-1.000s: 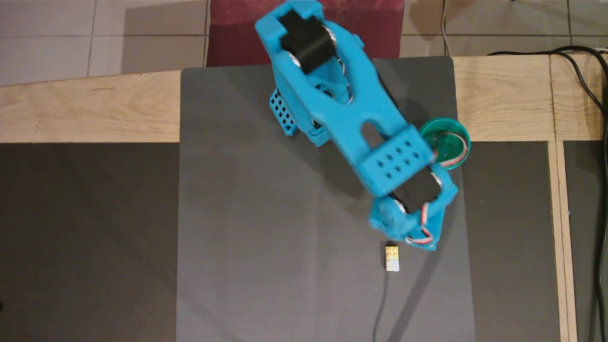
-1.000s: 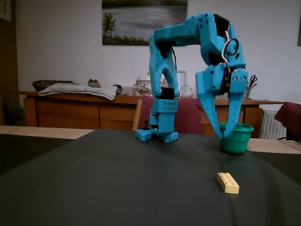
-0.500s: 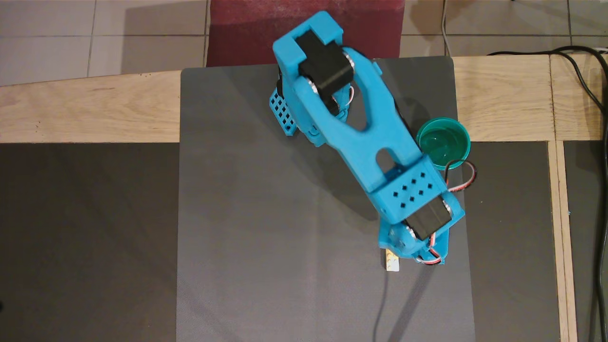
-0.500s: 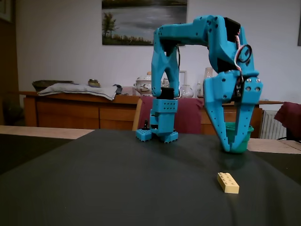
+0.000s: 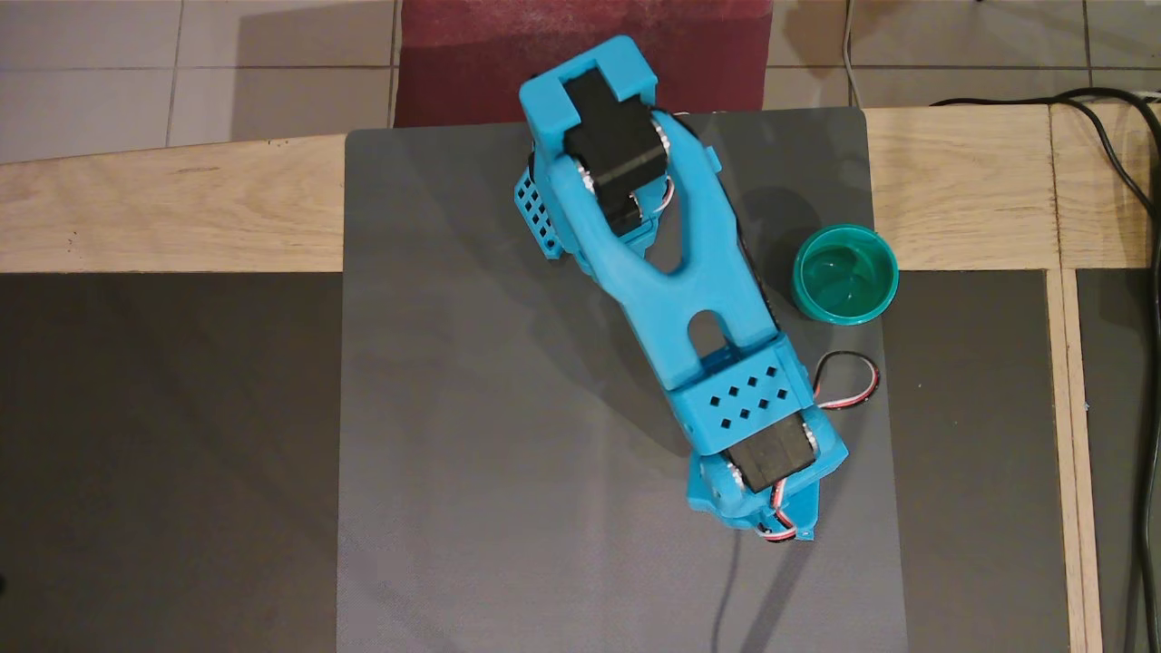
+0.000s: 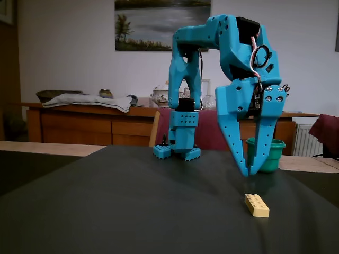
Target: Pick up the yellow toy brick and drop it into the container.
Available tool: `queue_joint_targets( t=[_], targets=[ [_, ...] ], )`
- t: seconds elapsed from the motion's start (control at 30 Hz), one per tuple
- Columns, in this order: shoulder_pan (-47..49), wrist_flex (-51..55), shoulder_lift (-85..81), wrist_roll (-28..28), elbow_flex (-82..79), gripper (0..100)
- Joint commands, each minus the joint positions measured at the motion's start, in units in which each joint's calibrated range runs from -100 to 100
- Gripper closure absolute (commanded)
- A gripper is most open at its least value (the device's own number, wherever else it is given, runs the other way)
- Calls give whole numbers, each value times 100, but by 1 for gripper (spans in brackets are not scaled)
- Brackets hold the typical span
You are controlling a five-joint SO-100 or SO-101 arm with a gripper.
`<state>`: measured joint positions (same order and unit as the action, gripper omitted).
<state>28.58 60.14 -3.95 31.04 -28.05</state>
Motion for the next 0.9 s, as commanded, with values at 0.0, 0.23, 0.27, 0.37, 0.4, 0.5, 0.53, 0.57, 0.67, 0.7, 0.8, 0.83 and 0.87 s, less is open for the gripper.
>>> queue_joint_targets(
  t=[0.0,0.23,0.27,0.37,0.4,0.5,0.53,0.57,0.67,0.7,0.8,0.83,0.87],
  targets=[
    [32,5,-18,-4,61,100],
    [264,-57,-9,-10,-183,88],
    [264,-57,-9,-10,-183,85],
    [256,-57,-9,22,-183,80],
    [256,-57,-9,27,-183,79],
    [240,-57,-1,69,-183,80],
    [233,-57,16,105,-192,79],
    [209,-57,92,132,-183,79],
    [194,-66,463,142,-101,79],
    [194,-92,564,147,-92,79],
    [194,-261,724,147,-92,79],
    [194,-314,724,147,-92,79],
    [194,-323,724,147,-92,79]
  ],
)
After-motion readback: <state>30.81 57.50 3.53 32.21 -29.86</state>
